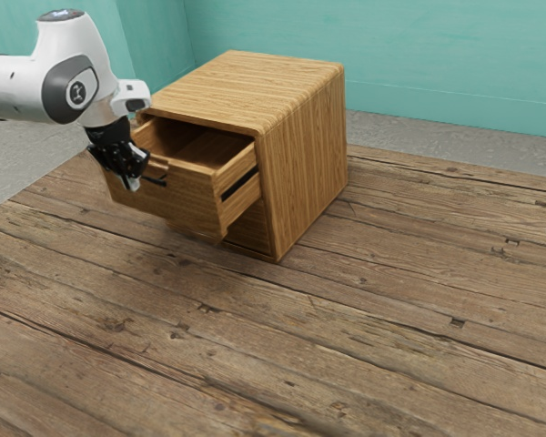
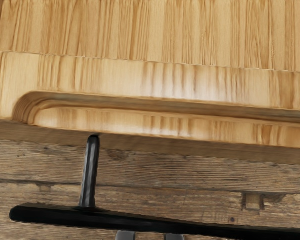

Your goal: Push the drawer handle with one arm to close the drawer

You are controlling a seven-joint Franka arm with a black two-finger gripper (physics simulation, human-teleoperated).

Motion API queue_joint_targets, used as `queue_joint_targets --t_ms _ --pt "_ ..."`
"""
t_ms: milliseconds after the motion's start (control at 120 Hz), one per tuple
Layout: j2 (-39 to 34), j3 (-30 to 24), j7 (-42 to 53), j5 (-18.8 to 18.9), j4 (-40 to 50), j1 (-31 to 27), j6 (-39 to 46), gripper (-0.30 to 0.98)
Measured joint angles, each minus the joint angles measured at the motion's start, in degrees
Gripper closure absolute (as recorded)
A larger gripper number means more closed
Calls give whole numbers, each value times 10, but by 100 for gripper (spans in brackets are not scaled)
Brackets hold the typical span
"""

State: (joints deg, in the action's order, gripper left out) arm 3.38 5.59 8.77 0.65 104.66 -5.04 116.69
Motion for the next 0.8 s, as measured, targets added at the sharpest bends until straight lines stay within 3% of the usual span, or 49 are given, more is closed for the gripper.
queue_joint_targets --t_ms 183,542,683,742,800 --pt "95 -20 13 -18 -112 6 7 71" --pt "196 -23 32 -38 -255 1 12 70" --pt "5 -30 26 -67 -25 -4 4 56" --pt "-42 -49 13 -74 -9 -15 -29 45" --pt "-56 -67 0 -78 -55 -24 -76 34"
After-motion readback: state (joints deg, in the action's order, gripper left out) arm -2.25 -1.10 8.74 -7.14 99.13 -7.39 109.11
